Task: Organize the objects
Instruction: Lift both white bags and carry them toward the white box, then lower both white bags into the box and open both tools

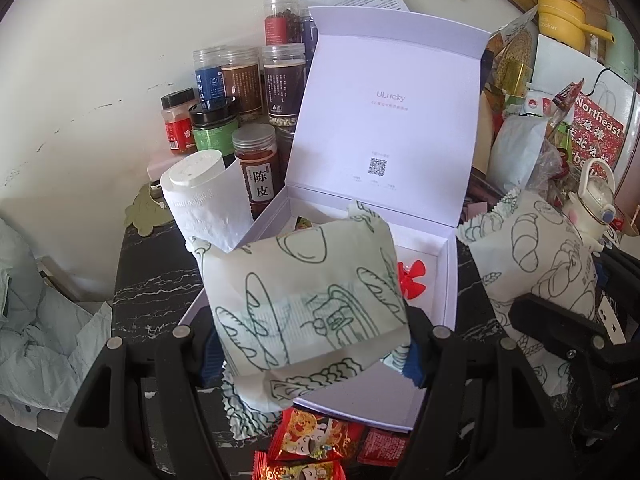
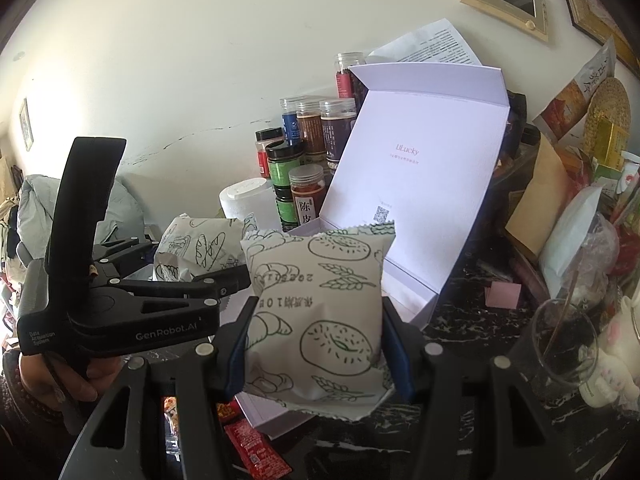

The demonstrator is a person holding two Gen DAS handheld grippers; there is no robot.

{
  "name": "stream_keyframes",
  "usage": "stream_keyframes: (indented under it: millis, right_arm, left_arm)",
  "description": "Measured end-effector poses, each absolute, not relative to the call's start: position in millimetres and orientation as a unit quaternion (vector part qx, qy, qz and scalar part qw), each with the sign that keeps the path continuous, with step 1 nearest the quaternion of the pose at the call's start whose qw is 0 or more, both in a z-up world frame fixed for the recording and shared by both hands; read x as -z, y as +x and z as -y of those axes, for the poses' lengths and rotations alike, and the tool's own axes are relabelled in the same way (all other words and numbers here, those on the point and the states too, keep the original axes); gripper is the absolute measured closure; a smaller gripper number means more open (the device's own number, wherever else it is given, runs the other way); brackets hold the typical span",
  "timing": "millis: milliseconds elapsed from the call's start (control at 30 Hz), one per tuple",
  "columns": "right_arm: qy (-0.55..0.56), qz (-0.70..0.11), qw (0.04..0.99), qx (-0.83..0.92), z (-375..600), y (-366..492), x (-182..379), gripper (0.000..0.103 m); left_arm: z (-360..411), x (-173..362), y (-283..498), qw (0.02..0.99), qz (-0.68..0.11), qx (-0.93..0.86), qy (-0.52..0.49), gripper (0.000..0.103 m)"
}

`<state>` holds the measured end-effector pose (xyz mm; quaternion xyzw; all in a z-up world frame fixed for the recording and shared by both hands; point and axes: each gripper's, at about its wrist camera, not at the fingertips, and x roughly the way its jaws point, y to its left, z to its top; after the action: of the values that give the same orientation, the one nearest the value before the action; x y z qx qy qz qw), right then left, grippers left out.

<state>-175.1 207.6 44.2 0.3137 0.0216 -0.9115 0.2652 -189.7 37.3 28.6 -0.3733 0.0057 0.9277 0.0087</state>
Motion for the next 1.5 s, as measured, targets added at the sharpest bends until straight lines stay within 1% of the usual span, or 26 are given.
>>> stream_keyframes:
  millis: [300, 667, 1133, 1500]
  right_arm:
    - [0.311, -0.018, 0.271, 0.911, -195.3, -213.7, -46.2, 0.045]
    - [0.312, -0.035, 0.283, 0.906, -176.4, -257.7, -41.0, 0.045]
    - [0.333, -0.066, 0.300, 0.892, -151.5, -289.0, -15.7, 0.045]
    - [0.373, -0.060, 0.305, 0.874, -149.6, -305.2, 12.4, 0.045]
  left_arm:
    - [-26.9, -24.7, -226.5, 0.002, -0.008, -0.929, -0.370, 0.036]
    - [-13.8, -17.7, -265.3, -0.005, -0.026, -0.928, -0.370, 0.036]
    - [-3.7, 25.3, -291.8, 0.026, -0.022, -0.909, -0.416, 0.036]
    - [-7.7, 56.0, -296.1, 0.041, -0.026, -0.895, -0.443, 0.036]
